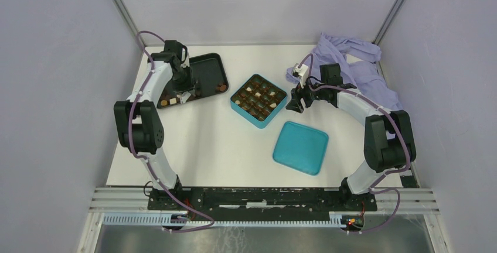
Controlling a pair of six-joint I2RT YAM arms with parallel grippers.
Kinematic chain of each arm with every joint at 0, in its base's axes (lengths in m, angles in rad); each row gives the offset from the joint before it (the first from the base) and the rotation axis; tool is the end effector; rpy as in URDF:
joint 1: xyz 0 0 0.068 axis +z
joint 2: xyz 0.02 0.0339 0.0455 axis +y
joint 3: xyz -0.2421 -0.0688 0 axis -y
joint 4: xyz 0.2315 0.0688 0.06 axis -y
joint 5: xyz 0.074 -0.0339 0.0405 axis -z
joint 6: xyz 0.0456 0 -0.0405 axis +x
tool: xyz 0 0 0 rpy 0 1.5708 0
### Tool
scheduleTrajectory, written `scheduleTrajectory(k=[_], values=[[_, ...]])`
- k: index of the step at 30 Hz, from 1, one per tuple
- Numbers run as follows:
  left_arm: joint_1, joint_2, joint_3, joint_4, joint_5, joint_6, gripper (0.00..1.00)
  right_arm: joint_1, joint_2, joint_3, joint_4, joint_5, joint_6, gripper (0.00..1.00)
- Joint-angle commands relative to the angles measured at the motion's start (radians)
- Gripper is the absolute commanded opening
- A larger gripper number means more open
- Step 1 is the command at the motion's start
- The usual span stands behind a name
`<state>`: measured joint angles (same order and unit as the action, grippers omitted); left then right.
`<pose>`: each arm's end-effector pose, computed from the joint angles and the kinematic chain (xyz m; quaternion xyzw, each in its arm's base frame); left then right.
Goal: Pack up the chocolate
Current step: Pick up the fake chocolate from the plate.
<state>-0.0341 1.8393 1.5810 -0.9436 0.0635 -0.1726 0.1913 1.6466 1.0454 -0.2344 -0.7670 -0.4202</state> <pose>0.3662 -0.0154 0.2343 -0.0622 0.9806 -0.0500 0.1791 0.3227 0.0947 0.1942 -0.3887 0.7848 0.3088 0.3710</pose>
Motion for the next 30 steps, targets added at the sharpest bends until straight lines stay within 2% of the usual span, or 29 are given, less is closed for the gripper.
scheduleTrajectory(k=[1,10,18,25,30], values=[[0.002,-0.032,0.042,0.028,0.025,-0.043,0.02,-0.004,-0.008,0.036,0.014,-0.024,0.0,0.72],[0.009,-0.044,0.032,0.045,0.029,-0.088,0.02,-0.005,-0.009,0.033,0.017,-0.02,0.004,0.72],[0.033,-0.062,0.017,0.084,0.104,-0.124,0.02,-0.006,-0.012,0.031,0.019,-0.018,0.006,0.72],[0.1,-0.106,-0.024,0.127,0.186,-0.138,0.02,-0.005,-0.006,0.035,0.02,-0.021,0.012,0.72],[0.11,-0.147,-0.06,0.158,0.24,-0.137,0.02,-0.005,-0.008,0.041,0.017,-0.026,0.012,0.78]])
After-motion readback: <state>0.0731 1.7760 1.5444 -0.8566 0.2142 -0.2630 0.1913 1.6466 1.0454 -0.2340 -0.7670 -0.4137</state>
